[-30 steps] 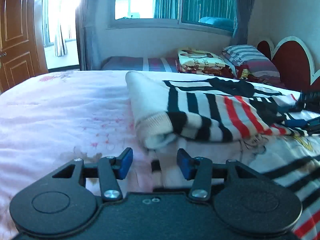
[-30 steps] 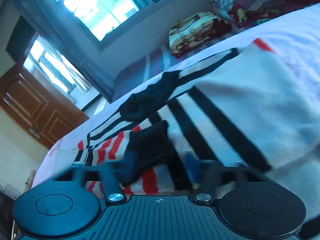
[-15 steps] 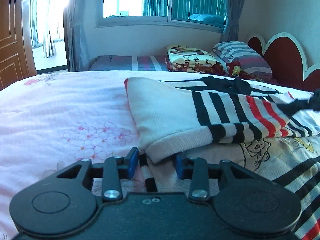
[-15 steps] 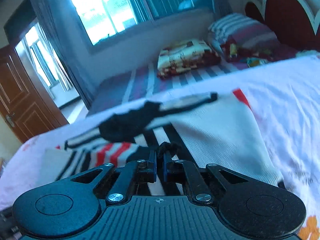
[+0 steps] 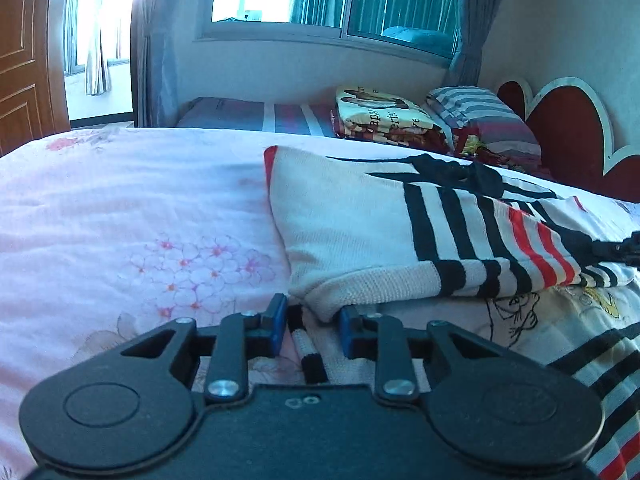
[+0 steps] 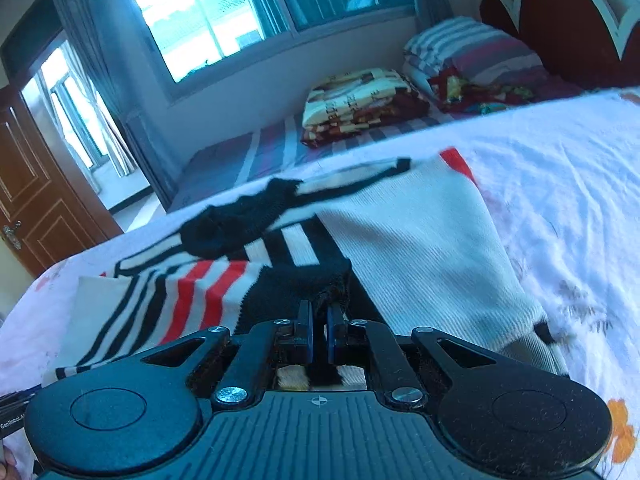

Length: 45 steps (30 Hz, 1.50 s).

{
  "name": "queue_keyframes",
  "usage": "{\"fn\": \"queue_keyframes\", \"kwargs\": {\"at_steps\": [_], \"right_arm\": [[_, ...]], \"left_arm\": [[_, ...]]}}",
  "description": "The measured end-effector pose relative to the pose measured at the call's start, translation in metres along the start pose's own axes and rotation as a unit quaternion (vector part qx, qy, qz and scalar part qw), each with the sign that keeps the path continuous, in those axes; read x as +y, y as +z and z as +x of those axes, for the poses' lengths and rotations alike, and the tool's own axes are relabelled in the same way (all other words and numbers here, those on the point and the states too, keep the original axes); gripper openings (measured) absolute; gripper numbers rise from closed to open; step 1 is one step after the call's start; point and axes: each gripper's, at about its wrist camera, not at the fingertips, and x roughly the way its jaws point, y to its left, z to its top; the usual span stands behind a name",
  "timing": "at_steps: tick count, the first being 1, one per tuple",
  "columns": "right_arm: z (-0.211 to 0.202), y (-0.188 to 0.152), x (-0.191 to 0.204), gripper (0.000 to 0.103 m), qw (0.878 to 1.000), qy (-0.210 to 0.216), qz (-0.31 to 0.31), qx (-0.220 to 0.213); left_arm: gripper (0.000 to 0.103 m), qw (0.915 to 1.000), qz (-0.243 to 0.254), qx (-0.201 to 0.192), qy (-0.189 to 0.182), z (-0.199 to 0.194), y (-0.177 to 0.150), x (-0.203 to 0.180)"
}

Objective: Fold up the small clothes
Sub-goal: 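Fold the gripped side edge inward over the sleeve with the right tool, then open the right tool to release the folded side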

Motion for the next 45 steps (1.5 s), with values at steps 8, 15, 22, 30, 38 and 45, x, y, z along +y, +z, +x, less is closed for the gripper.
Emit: {"fn": "queue_keyframes", "kwargs": {"at_steps": [8,15,22,30,38,45], "right_arm": [[-0.003,-0.008,-0.003,0.006,1.0,-0.014,-0.002,0.008],[-0.018,0.005,0.021,0.006,0.998,-0.005,-0.058,-0.016],[0.014,-0.01,0.024,0.006,0.995,-0.031,-0.093,0.037],[0.023,0.019,-0.005,0.006,1.0,-0.023,-0.008,-0.012],[0.032,0.025,-0.026,0.01,0.999,-0.002,0.052,-0.005],[0.029,0.02,-0.025,0.047,0.998,0.016,0.065,-0.019]], "left_arm": [[0.038,0.9998,0.017,0.001,-0.009,-0.012,-0.007,0.003],[0.037,0.9974,0.009,-0.053,-0.049,-0.033,0.016,-0.012],[0.037,0.9974,0.008,0.011,-0.071,0.014,0.008,-0.034],[0.047,0.9977,-0.015,-0.045,-0.049,0.028,0.067,0.006],[0.043,0.9964,-0.062,0.0,-0.057,0.085,0.09,0.046],[0.037,0.9869,-0.116,0.012,-0.111,0.103,0.086,0.068]]}}
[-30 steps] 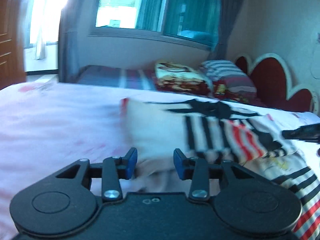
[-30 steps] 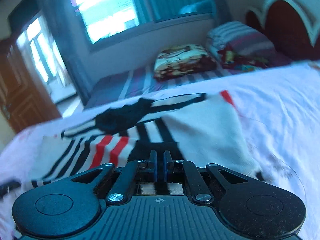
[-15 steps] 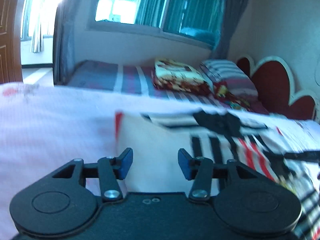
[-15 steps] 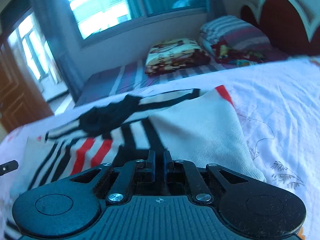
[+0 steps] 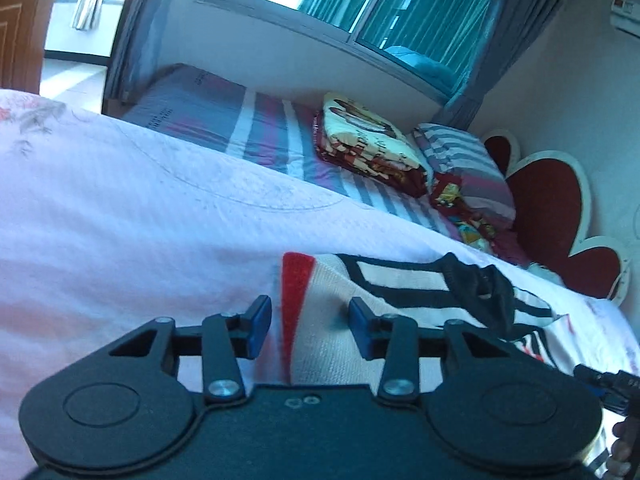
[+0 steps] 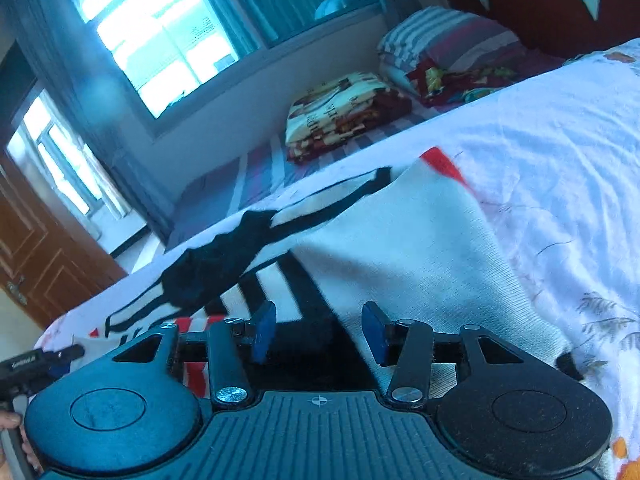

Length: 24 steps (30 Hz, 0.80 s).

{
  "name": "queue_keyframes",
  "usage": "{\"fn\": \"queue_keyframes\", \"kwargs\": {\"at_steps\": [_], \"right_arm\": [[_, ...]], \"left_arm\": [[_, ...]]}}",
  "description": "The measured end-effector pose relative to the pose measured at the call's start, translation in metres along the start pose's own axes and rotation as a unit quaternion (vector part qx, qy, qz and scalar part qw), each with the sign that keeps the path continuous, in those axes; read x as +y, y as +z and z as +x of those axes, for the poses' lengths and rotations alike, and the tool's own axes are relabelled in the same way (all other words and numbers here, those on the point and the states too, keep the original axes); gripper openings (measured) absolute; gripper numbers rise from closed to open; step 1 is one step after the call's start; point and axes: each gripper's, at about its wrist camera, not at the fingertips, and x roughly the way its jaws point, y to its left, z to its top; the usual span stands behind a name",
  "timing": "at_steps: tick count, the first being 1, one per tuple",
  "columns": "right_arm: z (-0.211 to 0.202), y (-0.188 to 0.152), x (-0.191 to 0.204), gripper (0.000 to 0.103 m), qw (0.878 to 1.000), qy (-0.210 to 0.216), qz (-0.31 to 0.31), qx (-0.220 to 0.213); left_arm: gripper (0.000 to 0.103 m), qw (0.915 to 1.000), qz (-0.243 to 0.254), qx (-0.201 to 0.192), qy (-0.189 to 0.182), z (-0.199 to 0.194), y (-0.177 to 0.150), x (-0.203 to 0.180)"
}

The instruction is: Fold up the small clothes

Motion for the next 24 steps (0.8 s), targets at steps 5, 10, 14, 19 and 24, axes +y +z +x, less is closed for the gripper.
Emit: {"fn": "queue_keyframes", "kwargs": {"at_steps": [5,10,14,19,24], "right_arm": [[0.01,-0.005,0.022,0.004,0.995,-0.036,-0.094,0.024],[-0.001,-0.013,0.022,0.003,0.993,-0.051,-0.111,-0.005],[0.008,-0.019,0.017,0.003,0.994,-0.058,-0.094,0.01],[0.008,-0.014,0.013,0.003,0.995,-0.054,-0.081,0.014],[0.002,-0.004,0.015,0.011,0.994,-0.061,-0.082,0.026]], "left_arm": [[0.032,0.998,-0.049,0.011,-0.037,0.015,0.0,0.011],[0.008,0.9966,-0.073,-0.014,-0.034,0.013,-0.004,0.018],[0.01,0.9939,-0.101,-0.006,-0.044,0.02,-0.01,0.029],[0.014,0.9938,-0.099,0.003,-0.049,0.022,-0.007,0.033],[0.021,0.993,-0.108,0.006,-0.048,0.016,-0.002,0.038]]}}
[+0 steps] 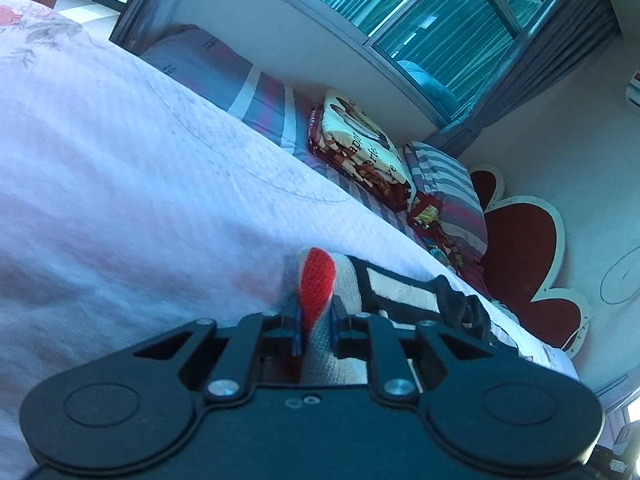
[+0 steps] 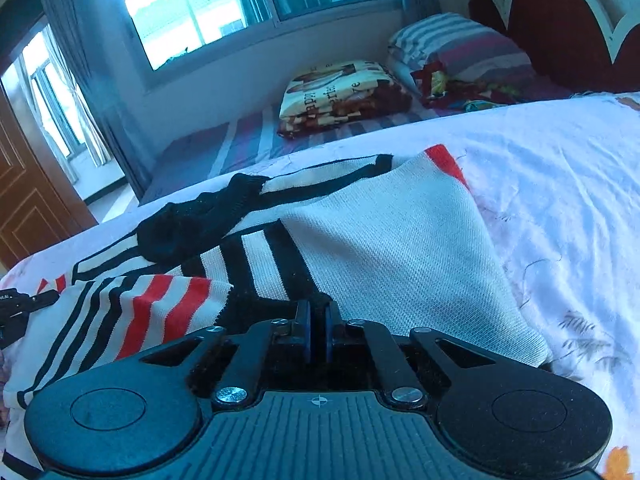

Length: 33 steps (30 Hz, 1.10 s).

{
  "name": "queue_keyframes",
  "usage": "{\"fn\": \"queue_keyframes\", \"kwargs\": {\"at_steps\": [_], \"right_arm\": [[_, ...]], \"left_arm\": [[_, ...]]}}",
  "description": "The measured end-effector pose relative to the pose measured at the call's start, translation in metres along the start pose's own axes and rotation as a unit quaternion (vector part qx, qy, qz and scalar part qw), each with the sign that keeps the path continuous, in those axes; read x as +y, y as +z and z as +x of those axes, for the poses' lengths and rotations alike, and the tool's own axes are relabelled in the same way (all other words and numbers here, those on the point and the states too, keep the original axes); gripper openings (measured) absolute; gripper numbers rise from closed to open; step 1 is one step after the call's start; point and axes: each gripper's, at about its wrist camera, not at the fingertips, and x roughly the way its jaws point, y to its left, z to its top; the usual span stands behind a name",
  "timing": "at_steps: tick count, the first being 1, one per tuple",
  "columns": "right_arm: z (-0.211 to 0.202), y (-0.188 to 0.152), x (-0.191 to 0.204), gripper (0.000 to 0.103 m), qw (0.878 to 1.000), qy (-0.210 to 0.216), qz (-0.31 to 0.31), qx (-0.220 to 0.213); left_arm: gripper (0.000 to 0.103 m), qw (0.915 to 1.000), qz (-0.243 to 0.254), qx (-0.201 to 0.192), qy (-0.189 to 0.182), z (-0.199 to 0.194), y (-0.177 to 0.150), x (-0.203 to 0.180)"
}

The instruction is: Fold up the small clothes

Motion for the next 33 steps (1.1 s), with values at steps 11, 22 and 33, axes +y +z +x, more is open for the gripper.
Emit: {"fn": "queue_keyframes", "kwargs": {"at_steps": [11,22,33], "right_arm": [[0.009,0.007,0.074,0.013,0.998,0.01,-0.06,-0.032],[0.027,-0.009,0.066,0.013,0.998,-0.042,-0.043,-0.016],[0.042,-0.013,0.127,0.013,0.996,-0.021,-0.086,-0.016]], "left_arm": [[0.064,0.9778,0.2,-0.029,0.058,-0.004,-0.004,-0.084],[0.063,0.9817,0.183,-0.01,0.054,0.002,-0.014,-0.055],[0.065,0.9528,0.299,-0.008,0.052,0.011,-0.072,-0.171]]}}
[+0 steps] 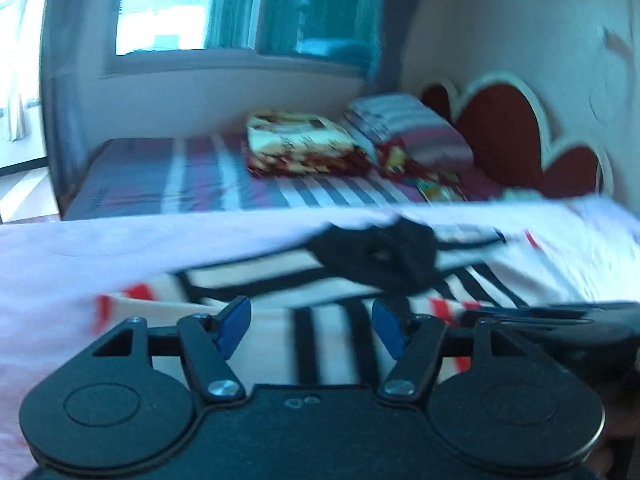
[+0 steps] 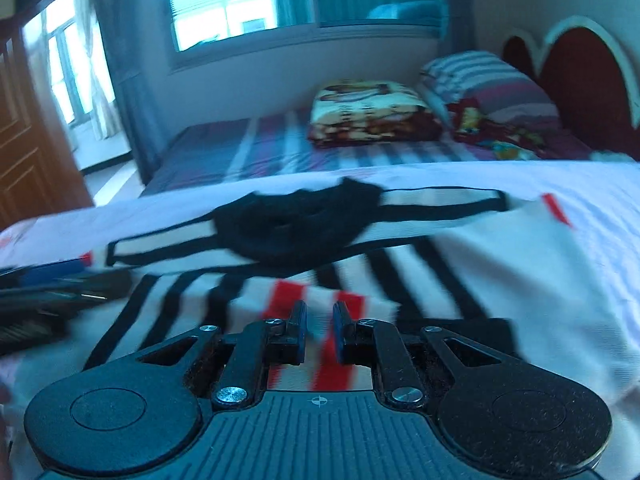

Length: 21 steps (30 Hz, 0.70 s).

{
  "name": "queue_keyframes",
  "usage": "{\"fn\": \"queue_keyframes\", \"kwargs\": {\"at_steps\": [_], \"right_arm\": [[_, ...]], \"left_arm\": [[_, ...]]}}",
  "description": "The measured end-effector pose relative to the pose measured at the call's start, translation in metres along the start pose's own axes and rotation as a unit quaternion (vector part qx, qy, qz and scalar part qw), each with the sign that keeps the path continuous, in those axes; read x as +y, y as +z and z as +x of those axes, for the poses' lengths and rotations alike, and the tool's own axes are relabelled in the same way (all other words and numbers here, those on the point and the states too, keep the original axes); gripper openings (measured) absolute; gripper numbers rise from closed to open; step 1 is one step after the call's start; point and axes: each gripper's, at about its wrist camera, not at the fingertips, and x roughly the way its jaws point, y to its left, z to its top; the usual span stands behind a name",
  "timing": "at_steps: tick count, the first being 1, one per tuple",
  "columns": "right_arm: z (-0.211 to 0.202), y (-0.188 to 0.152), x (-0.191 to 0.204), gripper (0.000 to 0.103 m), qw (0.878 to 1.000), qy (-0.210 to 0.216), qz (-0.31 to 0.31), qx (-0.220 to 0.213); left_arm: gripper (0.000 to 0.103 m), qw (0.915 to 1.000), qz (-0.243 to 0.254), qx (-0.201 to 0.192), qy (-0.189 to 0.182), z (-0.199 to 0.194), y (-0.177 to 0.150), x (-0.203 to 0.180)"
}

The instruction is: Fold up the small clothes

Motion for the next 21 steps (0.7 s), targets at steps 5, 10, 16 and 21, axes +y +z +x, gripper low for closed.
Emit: {"fn": "queue_keyframes", "kwargs": {"at_steps": [5,10,16,21], "right_arm": [[0.001,-0.007,-0.012,0.013,0.997,-0.065,-0.028,-0.006],[-0.013,-0.009,-0.065,0.013,0.996,-0.082,0.026,-0.004],[-0.037,-0.014,-0.047,0.013,0.999,-0.02,0.02,-0.03],[-0.039,-0.027,-0.02,0.013,0.999,0.023,-0.034,-0.016]], "left_arm": [[0.067,0.9986,0.008,0.041,0.033,0.015,-0.028,0.009],[0.065,0.9983,-0.021,0.03,0.045,-0.011,-0.031,0.036],[0.067,0.9982,-0.002,0.013,0.058,-0.029,-0.03,-0.008],[0.067,0.9973,0.001,0.028,0.068,-0.023,-0.046,-0.034]]}}
